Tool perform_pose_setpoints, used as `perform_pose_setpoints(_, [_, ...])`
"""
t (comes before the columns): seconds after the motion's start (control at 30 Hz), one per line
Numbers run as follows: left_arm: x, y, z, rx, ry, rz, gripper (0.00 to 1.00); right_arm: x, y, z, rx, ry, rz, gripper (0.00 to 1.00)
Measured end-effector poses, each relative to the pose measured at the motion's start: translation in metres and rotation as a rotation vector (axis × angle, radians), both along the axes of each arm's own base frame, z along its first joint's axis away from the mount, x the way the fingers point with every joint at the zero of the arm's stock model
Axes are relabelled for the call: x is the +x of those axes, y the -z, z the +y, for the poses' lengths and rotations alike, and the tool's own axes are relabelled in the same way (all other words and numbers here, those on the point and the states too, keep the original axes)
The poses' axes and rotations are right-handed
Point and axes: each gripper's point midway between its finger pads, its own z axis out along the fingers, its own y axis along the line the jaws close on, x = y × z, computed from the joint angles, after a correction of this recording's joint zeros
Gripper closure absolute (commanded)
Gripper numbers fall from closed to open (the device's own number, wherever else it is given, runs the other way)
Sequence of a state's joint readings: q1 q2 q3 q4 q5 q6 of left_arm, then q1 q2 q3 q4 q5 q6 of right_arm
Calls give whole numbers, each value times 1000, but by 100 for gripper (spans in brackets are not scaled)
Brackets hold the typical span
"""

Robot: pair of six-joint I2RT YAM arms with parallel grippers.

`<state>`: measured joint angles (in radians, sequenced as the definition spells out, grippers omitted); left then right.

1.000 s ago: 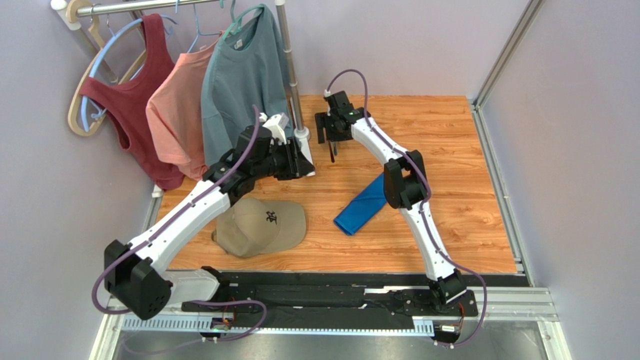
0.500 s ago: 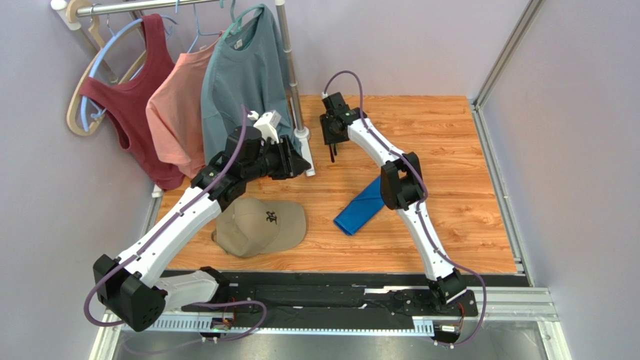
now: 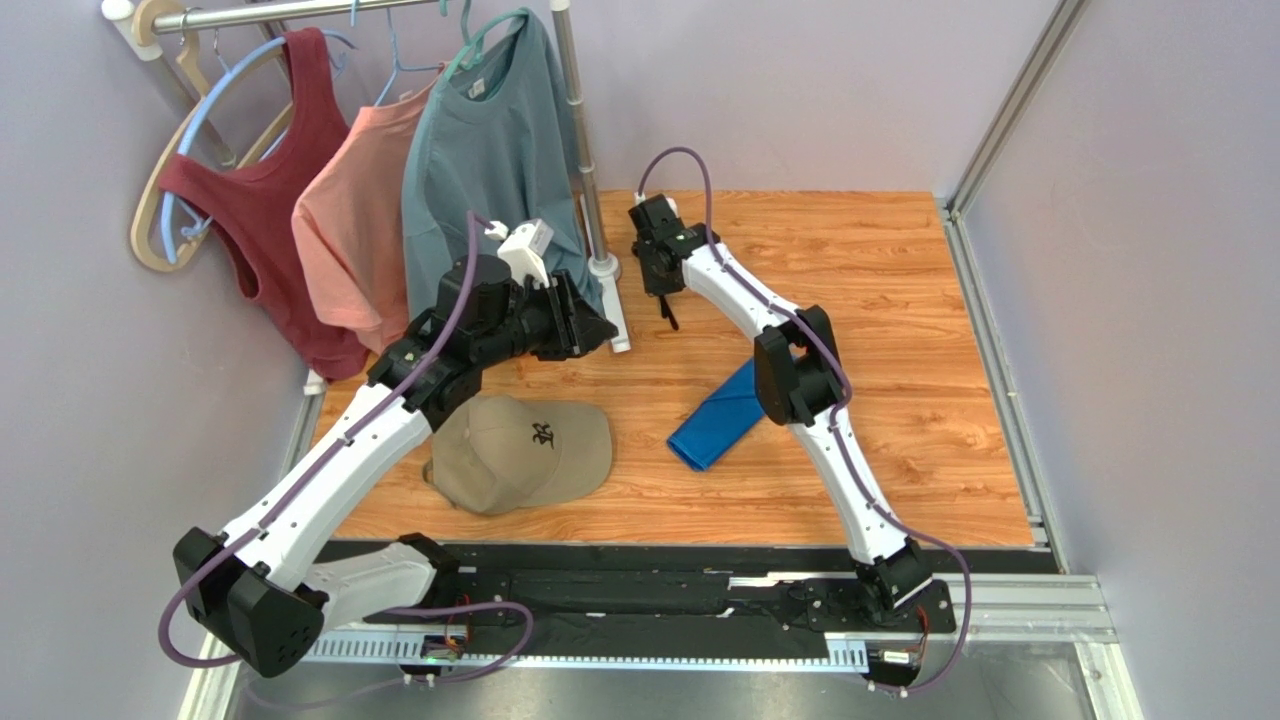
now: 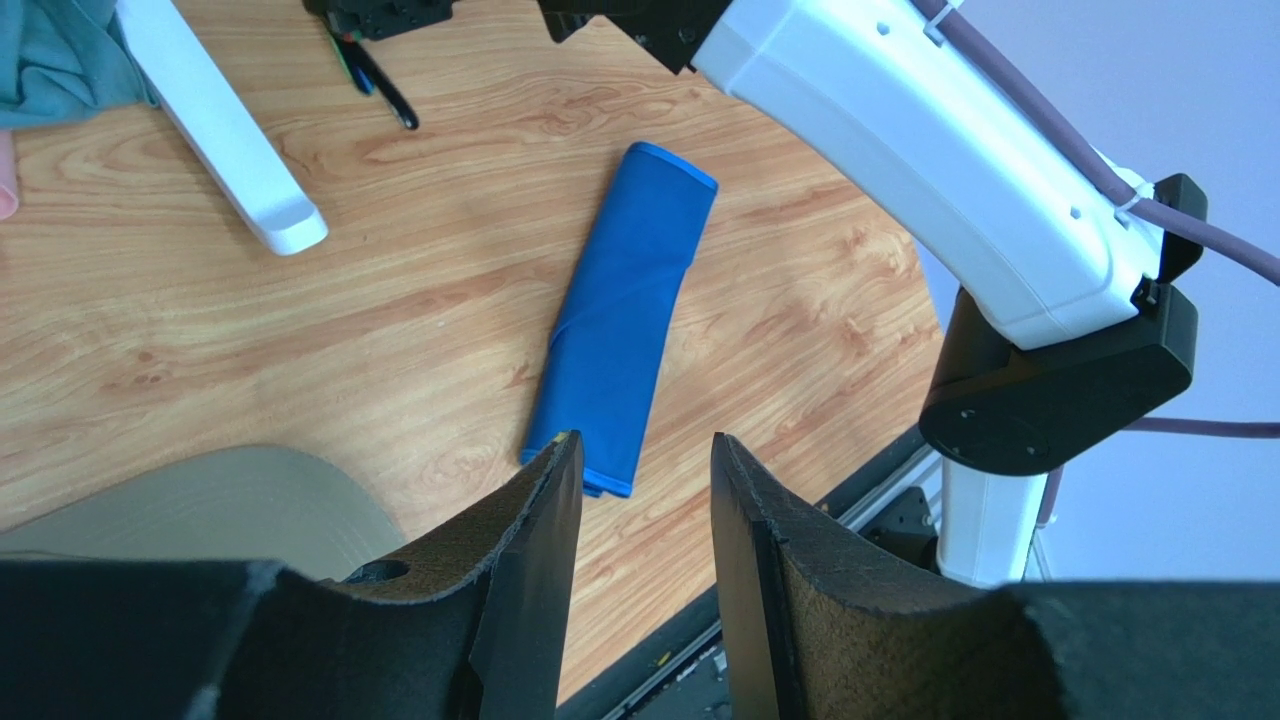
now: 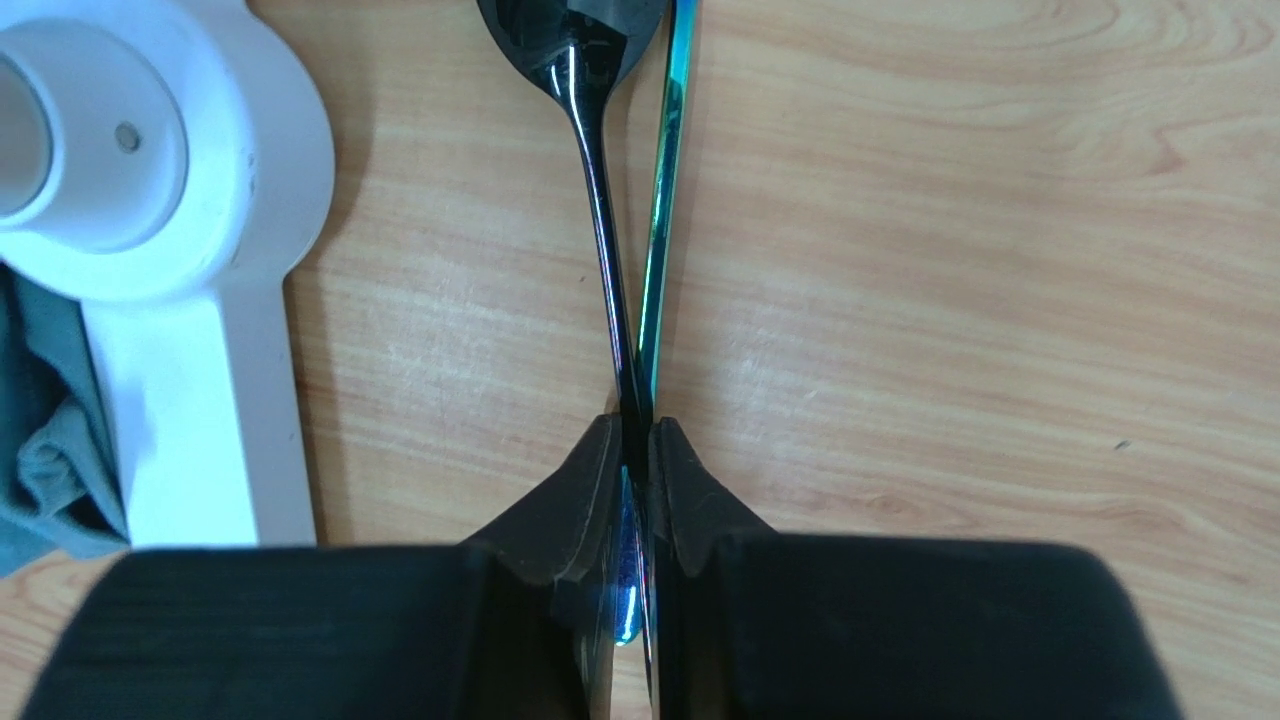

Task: Fold the napkin into a case and place the utensils inside
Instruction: Move the utensils to the corner of the board, then pick up the spoon from the center of the board.

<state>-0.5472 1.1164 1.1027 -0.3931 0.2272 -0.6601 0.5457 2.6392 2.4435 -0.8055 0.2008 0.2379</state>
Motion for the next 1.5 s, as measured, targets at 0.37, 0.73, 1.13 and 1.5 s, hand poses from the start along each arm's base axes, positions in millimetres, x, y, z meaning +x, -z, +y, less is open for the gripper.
perform_pose_setpoints(0.37, [-2, -2, 2, -3, -1, -1, 55, -61, 2, -1, 70, 49, 137, 98])
perform_pose_setpoints(0.73, [-6, -5, 2, -17, 14, 1, 55, -142, 3, 18, 208, 26, 319, 64])
perform_pose_setpoints(1.13, [-11, -7, 6, -15, 12, 6, 55, -116, -8, 14, 95, -18, 198, 65])
perform_pose_setpoints(1.5, [-10, -7, 8, -15, 6, 5, 55, -95, -10, 27, 75, -97, 153, 75])
